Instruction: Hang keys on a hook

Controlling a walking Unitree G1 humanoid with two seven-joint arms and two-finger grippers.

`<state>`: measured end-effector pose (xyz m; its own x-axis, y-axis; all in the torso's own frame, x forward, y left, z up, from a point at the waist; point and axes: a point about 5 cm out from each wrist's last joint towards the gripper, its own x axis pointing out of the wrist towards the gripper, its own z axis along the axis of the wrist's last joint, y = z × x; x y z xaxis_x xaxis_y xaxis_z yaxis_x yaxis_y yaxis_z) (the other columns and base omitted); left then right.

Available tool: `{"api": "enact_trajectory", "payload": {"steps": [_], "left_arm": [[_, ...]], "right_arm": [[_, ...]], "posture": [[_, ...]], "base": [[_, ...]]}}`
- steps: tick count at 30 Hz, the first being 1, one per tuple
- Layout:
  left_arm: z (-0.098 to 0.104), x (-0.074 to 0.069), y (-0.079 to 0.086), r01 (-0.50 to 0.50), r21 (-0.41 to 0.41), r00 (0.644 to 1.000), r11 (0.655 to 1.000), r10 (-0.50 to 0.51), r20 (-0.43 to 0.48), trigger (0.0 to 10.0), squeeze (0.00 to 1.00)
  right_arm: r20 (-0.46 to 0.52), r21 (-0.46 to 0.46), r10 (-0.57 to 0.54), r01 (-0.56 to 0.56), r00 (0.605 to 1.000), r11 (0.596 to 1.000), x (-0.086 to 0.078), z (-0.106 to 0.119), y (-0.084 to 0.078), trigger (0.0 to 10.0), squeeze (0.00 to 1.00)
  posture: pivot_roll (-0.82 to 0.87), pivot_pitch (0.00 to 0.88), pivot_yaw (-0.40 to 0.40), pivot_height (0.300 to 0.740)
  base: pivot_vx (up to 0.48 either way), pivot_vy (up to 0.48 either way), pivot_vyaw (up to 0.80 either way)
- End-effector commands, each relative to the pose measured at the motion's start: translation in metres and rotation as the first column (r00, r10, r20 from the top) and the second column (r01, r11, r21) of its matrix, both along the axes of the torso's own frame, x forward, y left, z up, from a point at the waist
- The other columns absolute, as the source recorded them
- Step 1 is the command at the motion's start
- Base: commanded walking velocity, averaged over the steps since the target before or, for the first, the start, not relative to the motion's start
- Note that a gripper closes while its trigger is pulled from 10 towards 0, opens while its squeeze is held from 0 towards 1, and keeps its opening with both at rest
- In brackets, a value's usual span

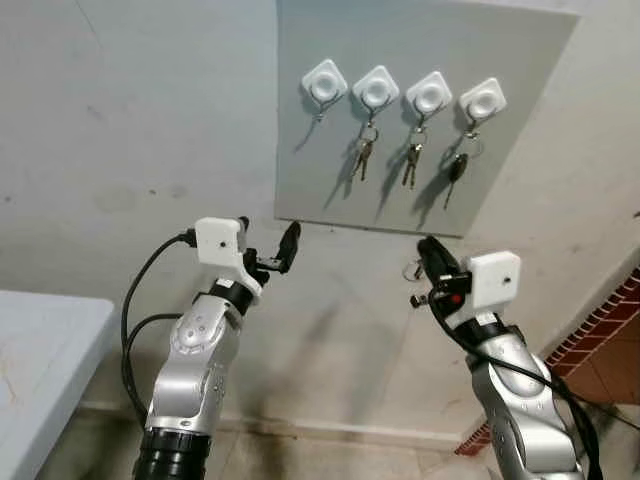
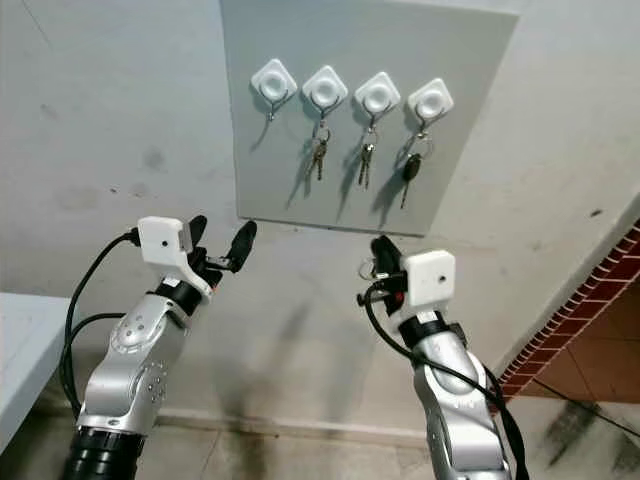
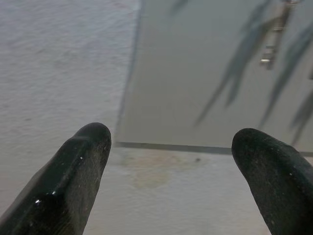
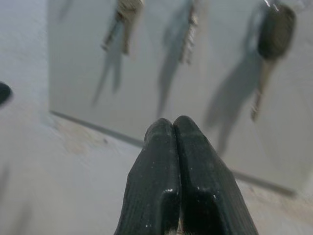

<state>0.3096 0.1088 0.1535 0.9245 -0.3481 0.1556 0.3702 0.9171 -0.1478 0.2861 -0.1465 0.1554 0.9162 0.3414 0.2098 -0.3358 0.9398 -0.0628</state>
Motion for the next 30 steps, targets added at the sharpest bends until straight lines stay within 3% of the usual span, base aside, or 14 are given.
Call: {"api": "enact_trajectory", "payload": {"steps": [1, 13, 30], "left_arm": [[0.008, -0.001, -0.002, 0.021, 0.012, 0.999, 1.0, -0.021, 0.028, 10.0, 0.0], [0.018, -0.003, -0.007, 0.049, 0.005, 0.998, 0.999, -0.049, 0.05, 10.0, 0.0], [0.029, 0.0, -0.007, 0.061, 0.013, 0.995, 0.998, -0.061, 0.072, 10.0, 0.0]], "right_arm": [[-0.001, 0.005, 0.043, -0.043, 0.999, 0.999, 0.007, 0.005, 0.003, 10.0, 0.0], [0.046, 0.055, 0.233, -0.235, 0.971, 0.97, 0.026, 0.029, 0.036, 10.0, 0.0], [0.139, 0.087, 0.389, -0.402, 0.911, 0.911, 0.047, 0.068, 0.067, 10.0, 0.0]], "posture": [[-0.03, 0.012, -0.06, 0.74], [-0.01, 0.025, -0.068, 0.74], [-0.01, 0.032, -0.084, 0.74]], "base": [[0.0, 0.0, 0.0], [0.0, 0.0, 0.0], [0.0, 0.0, 0.0]]}}
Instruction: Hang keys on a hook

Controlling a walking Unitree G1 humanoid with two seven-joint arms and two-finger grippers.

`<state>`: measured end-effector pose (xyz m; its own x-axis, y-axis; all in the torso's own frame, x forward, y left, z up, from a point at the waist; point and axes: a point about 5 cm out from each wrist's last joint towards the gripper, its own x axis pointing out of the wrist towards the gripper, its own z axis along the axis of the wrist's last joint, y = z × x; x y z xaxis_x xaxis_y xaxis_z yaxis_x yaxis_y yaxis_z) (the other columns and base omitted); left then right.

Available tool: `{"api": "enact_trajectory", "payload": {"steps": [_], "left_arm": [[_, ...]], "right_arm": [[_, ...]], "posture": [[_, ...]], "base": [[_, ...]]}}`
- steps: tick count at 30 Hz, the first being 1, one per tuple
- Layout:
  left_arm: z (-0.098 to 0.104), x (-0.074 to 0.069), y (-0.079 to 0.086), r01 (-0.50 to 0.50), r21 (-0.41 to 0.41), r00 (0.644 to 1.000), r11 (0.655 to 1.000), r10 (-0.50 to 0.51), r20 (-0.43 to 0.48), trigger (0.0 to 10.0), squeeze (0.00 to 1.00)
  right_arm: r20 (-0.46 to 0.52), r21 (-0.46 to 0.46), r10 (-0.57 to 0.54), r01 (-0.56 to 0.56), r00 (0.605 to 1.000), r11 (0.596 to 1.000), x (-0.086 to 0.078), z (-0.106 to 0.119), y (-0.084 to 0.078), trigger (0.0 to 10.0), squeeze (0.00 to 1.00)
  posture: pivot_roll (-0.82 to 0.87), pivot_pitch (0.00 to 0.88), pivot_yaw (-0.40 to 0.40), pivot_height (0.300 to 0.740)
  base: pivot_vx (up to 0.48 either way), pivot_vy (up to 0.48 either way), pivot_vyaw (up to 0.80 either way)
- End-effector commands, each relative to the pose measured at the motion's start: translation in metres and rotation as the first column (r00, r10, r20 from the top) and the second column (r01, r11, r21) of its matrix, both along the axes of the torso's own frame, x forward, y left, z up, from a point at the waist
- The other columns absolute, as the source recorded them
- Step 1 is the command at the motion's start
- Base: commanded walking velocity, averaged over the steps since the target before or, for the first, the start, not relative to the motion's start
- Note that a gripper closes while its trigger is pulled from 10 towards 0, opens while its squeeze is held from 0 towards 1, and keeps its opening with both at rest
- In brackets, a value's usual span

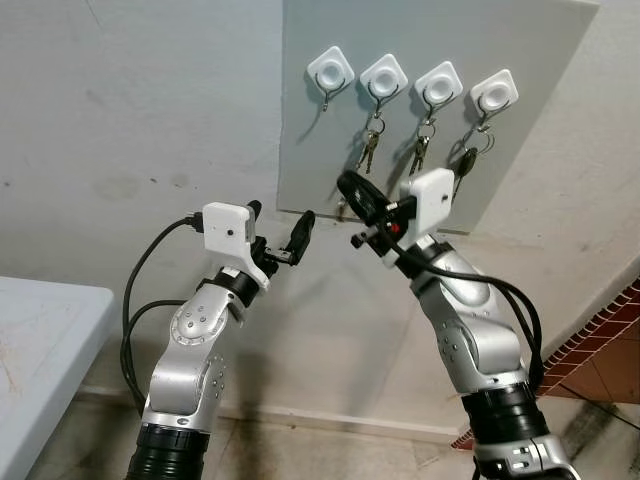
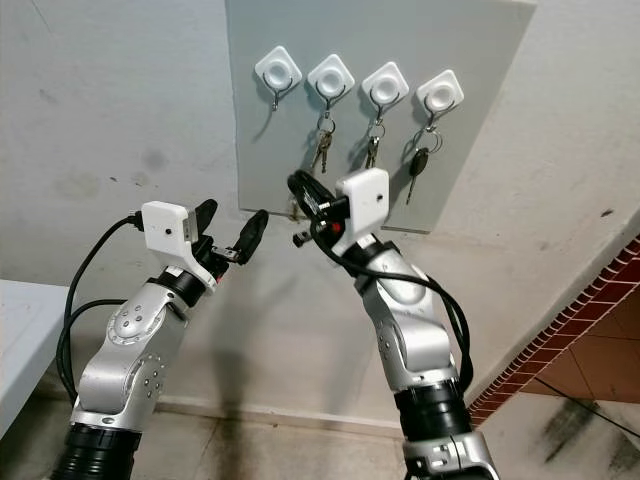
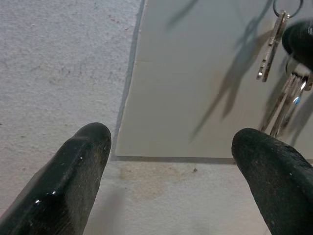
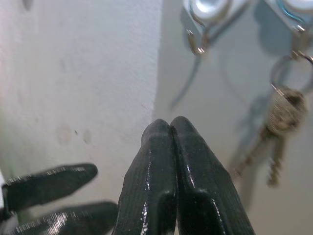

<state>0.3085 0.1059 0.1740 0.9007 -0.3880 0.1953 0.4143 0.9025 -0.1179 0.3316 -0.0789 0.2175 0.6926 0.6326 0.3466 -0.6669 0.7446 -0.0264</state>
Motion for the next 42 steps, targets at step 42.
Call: {"api": "enact_trajectory", "payload": {"steps": [42], "left_arm": [[0.019, 0.004, -0.015, 0.063, -0.021, 0.997, 0.998, -0.062, 0.044, 10.0, 0.0]], "right_arm": [[0.205, 0.187, 0.023, -0.062, 0.978, 0.98, 0.028, 0.076, 0.006, 10.0, 0.0]], "posture": [[-0.01, 0.036, -0.087, 0.74]], "base": [[0.0, 0.0, 0.0]]}}
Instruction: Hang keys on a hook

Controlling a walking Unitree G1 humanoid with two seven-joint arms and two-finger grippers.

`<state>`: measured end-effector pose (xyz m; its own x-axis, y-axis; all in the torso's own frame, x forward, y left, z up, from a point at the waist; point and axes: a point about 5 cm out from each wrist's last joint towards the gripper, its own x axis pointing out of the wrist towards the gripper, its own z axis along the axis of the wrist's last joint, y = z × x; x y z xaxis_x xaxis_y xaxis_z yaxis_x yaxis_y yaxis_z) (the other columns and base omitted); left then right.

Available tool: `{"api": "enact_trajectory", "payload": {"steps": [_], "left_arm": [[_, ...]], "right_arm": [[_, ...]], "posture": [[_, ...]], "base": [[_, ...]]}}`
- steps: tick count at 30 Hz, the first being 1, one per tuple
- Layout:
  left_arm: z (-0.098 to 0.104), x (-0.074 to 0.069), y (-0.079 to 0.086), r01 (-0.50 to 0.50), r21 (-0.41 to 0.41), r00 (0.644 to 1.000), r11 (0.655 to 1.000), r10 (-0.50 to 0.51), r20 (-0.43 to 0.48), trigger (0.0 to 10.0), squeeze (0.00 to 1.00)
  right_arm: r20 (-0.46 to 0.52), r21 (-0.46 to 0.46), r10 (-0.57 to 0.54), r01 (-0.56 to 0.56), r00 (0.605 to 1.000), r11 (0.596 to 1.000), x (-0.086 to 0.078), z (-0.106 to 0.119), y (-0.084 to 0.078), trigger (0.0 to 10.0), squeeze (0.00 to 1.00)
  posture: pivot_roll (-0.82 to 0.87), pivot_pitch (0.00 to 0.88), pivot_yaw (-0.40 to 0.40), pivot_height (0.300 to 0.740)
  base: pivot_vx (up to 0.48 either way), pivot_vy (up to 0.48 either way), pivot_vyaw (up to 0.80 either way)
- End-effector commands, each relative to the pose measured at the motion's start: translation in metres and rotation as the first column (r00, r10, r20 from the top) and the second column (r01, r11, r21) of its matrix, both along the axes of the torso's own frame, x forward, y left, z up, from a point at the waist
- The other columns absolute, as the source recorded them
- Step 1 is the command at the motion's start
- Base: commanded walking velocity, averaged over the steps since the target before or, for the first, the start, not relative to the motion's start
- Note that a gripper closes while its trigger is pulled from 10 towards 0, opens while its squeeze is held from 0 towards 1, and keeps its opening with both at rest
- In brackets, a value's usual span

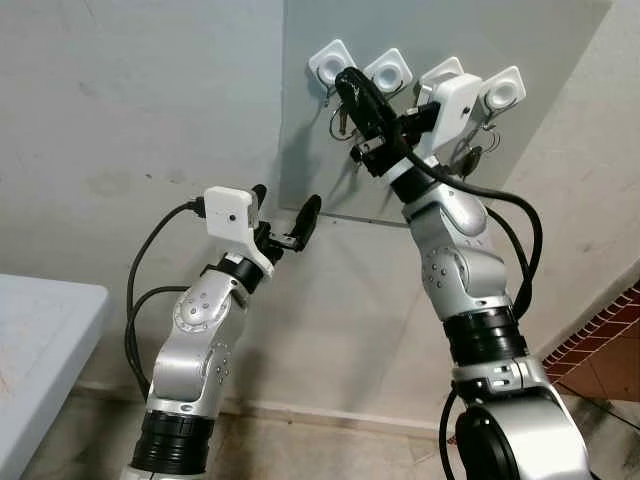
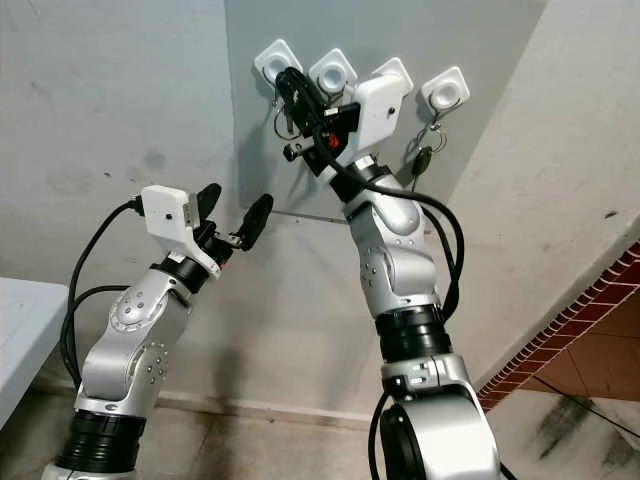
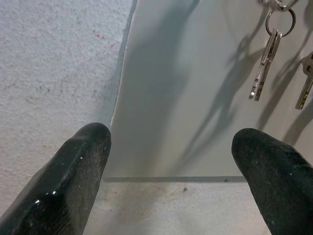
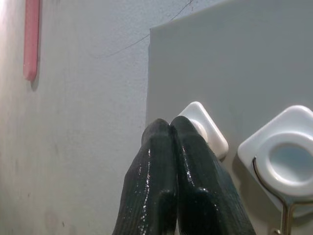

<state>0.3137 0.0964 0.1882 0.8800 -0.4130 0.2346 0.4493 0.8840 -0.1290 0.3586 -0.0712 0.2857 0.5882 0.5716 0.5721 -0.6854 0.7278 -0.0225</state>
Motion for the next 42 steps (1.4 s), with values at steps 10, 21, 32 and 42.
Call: {"api": "enact_trajectory", "payload": {"steps": [10, 21, 32, 42], "left_arm": [[0.009, -0.003, -0.01, 0.047, 0.007, 0.999, 0.999, -0.048, 0.02, 10.0, 0.0], [0.015, -0.003, -0.012, 0.063, 0.005, 0.998, 0.998, -0.064, 0.03, 10.0, 0.0], [0.016, -0.004, -0.013, 0.065, 0.003, 0.998, 0.998, -0.065, 0.027, 10.0, 0.0], [0.017, -0.005, -0.012, 0.06, -0.006, 0.998, 0.998, -0.06, 0.024, 10.0, 0.0]], "right_arm": [[0.019, 0.012, 0.062, -0.062, 0.998, 0.998, 0.006, 0.01, 0.002, 10.0, 0.0], [0.034, 0.005, 0.109, -0.11, 0.993, 0.994, 0.01, 0.015, 0.005, 10.0, 0.0], [0.044, 0.022, 0.152, -0.153, 0.987, 0.988, 0.014, 0.019, 0.001, 10.0, 0.0], [0.054, 0.042, 0.234, -0.237, 0.971, 0.971, 0.015, 0.023, 0.0, 10.0, 0.0]], "posture": [[0.0, 0.046, -0.09, 0.74], [0.0, 0.047, -0.088, 0.74], [0.01, 0.05, -0.089, 0.74], [0.01, 0.047, -0.093, 0.74]], "base": [[0.0, 0.0, 0.0], [0.0, 0.0, 0.0], [0.0, 0.0, 0.0], [0.0, 0.0, 0.0]]}}
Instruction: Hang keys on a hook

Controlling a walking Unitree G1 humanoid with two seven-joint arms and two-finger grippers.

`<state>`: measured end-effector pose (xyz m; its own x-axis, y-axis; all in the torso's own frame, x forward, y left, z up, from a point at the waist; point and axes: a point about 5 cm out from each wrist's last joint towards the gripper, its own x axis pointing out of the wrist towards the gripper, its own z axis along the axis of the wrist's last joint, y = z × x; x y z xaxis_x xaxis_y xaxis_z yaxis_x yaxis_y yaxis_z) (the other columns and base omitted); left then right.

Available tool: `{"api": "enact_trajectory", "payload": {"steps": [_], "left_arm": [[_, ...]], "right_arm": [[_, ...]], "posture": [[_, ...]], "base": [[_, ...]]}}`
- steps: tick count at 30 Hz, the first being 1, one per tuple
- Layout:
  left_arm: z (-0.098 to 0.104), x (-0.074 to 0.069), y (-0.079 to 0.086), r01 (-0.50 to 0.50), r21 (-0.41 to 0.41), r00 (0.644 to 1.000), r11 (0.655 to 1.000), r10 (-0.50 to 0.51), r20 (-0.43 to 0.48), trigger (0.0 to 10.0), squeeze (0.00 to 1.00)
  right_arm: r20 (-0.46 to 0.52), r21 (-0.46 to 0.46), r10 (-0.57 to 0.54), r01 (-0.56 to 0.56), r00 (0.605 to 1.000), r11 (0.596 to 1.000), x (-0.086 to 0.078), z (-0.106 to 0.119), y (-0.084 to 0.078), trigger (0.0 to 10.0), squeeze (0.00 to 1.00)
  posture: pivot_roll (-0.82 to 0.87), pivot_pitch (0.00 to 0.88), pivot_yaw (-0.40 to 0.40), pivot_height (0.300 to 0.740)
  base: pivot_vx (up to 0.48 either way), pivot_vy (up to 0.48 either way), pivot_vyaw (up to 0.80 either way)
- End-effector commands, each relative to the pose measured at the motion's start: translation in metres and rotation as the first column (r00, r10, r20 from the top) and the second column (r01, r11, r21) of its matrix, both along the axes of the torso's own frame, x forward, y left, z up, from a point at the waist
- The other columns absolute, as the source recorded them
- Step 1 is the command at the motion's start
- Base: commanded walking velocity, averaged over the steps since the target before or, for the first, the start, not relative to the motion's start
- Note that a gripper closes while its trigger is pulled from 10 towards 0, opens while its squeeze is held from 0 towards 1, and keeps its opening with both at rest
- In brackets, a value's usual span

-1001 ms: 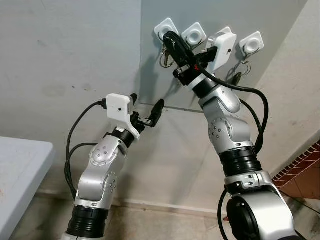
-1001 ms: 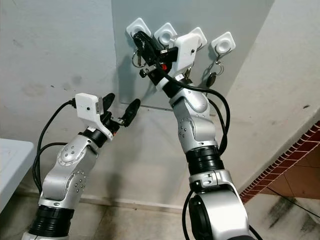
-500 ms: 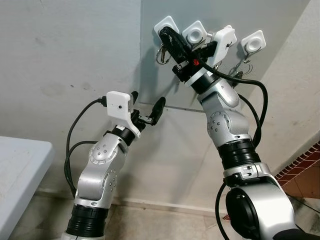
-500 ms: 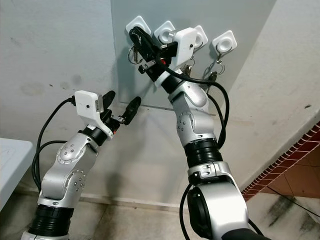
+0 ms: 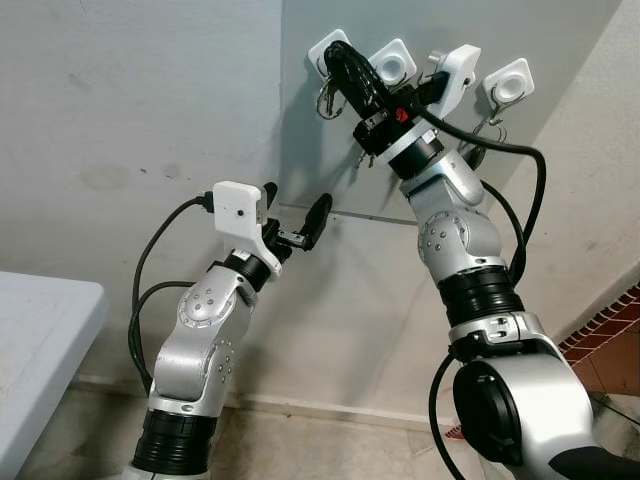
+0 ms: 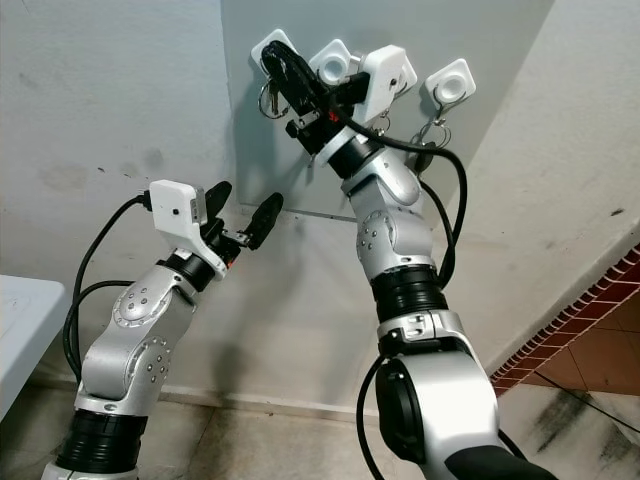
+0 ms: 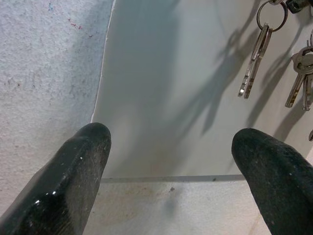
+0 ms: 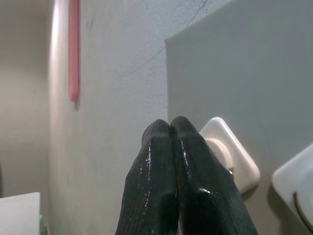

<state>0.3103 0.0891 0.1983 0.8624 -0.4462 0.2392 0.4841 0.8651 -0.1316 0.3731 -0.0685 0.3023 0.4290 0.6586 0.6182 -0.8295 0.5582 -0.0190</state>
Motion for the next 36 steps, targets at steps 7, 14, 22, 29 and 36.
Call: {"api": "enact_trajectory", "payload": {"steps": [7, 14, 22, 29, 36], "left_arm": [[0.007, -0.002, -0.004, 0.021, -0.006, 1.0, 1.0, -0.021, 0.021, 10.0, 0.0], [0.008, -0.002, -0.005, 0.019, -0.011, 1.0, 1.0, -0.018, 0.02, 10.0, 0.0], [0.009, -0.002, -0.004, 0.015, -0.014, 1.0, 1.0, -0.015, 0.02, 10.0, 0.0], [0.009, -0.002, -0.004, 0.015, -0.021, 1.0, 1.0, -0.015, 0.018, 10.0, 0.0], [0.009, -0.002, -0.005, 0.014, -0.025, 1.0, 1.0, -0.014, 0.017, 10.0, 0.0]], "right_arm": [[0.013, 0.003, 0.061, -0.061, 0.998, 0.998, -0.001, 0.005, -0.002, 10.0, 0.0], [0.004, 0.001, 0.076, -0.076, 0.997, 0.997, 0.0, 0.002, -0.003, 10.0, 0.0], [-0.017, -0.004, 0.065, -0.065, 0.998, 0.998, 0.004, 0.0, -0.004, 10.0, 0.0], [-0.031, -0.006, 0.051, -0.051, 0.998, 0.999, 0.008, -0.001, -0.006, 10.0, 0.0], [-0.023, -0.011, 0.052, -0.052, 0.998, 0.999, 0.01, 0.003, -0.005, 10.0, 0.0]], "posture": [[0.01, 0.046, -0.094, 0.74], [0.02, 0.05, -0.093, 0.74], [0.02, 0.052, -0.092, 0.74], [0.02, 0.055, -0.094, 0.74], [0.02, 0.056, -0.096, 0.74]], "base": [[0.0, 0.0, 0.0], [0.0, 0.0, 0.0], [0.0, 0.0, 0.0], [0.0, 0.0, 0.0], [0.0, 0.0, 0.0]]}}
